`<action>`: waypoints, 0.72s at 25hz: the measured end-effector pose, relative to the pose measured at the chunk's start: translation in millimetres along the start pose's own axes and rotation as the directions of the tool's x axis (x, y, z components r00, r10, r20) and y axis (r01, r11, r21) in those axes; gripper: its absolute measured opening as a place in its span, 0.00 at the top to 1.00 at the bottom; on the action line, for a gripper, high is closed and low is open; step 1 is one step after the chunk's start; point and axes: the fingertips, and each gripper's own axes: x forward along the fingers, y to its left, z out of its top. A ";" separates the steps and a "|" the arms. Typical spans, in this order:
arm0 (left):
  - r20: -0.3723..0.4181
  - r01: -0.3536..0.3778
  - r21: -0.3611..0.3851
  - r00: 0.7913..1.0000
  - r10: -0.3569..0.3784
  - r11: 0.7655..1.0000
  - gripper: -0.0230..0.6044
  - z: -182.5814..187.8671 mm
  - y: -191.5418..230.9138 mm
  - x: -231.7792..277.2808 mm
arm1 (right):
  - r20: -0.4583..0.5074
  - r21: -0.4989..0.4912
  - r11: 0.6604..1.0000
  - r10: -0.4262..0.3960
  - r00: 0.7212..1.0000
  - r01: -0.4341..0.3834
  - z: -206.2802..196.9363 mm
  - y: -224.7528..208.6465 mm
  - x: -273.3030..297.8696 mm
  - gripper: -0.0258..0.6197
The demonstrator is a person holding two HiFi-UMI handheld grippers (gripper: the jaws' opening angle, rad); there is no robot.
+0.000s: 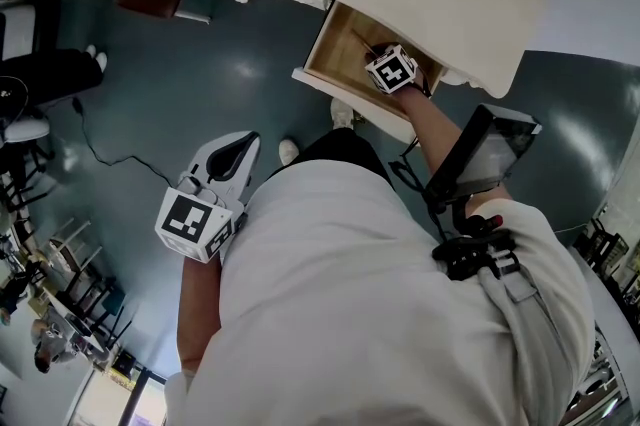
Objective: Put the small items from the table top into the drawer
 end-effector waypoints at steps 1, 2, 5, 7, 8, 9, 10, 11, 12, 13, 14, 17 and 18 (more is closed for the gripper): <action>0.003 0.004 0.002 1.000 -0.004 1.000 0.96 0.1 0.2 -2.2 | -0.005 0.002 1.000 -0.005 1.000 0.005 -0.3 0.8 -3.2 0.82; 0.007 0.009 0.003 1.000 -0.009 1.000 0.96 0.1 0.4 -4.3 | -0.006 0.005 1.000 -0.011 1.000 0.011 0.0 1.0 -6.4 0.82; 0.020 0.028 0.011 0.999 -0.028 1.000 0.96 -2.7 0.9 -8.8 | 0.011 0.016 0.999 -0.039 0.999 0.039 4.3 -0.1 -16.2 0.82; 0.028 0.042 0.027 0.999 -0.043 0.999 0.96 -5.0 1.2 -9.9 | 0.024 0.021 0.998 -0.056 0.998 0.056 6.4 0.3 -24.5 0.84; 0.033 0.049 0.032 0.998 -0.050 0.998 0.96 -6.0 1.1 -11.0 | 0.030 0.022 0.998 -0.064 0.998 0.063 6.8 1.5 -28.9 0.85; 0.038 0.058 0.038 0.998 -0.059 0.998 0.96 -6.8 0.6 -12.9 | 0.035 0.025 0.997 -0.072 0.997 0.071 6.6 3.5 -33.7 0.86; 0.044 0.067 0.045 0.997 -0.069 0.997 0.96 -7.7 -0.3 -15.7 | 0.040 0.028 0.996 -0.081 0.996 0.079 5.9 5.9 -39.2 0.87; 0.050 0.075 0.054 0.996 -0.078 0.996 0.96 -8.8 -1.1 -18.8 | 0.044 0.030 0.996 -0.091 0.995 0.090 5.3 8.5 -45.7 0.88; 0.053 0.082 0.067 0.995 -0.086 0.994 0.96 -10.3 -1.6 -21.9 | 0.047 0.030 0.994 -0.104 0.994 0.102 4.8 10.8 -53.2 0.88; 0.054 0.088 0.084 0.994 -0.093 0.993 0.96 -12.3 -1.7 -24.8 | 0.048 0.032 0.993 -0.118 0.992 0.117 4.0 13.0 -61.4 0.89; 0.055 0.093 0.100 0.994 -0.099 0.991 0.96 -14.8 -1.7 -27.9 | 0.050 0.036 0.991 -0.133 0.990 0.131 3.2 15.0 -69.3 0.90; 0.071 0.115 0.116 0.990 -0.123 0.987 0.96 -24.4 -2.4 -40.9 | 0.063 0.053 0.983 -0.177 0.982 0.173 0.8 24.2 -90.9 0.96; 0.077 0.122 0.116 0.988 -0.131 0.986 0.96 -28.1 -2.2 -45.5 | 0.067 0.056 0.981 -0.190 0.979 0.187 0.7 28.3 -98.3 0.96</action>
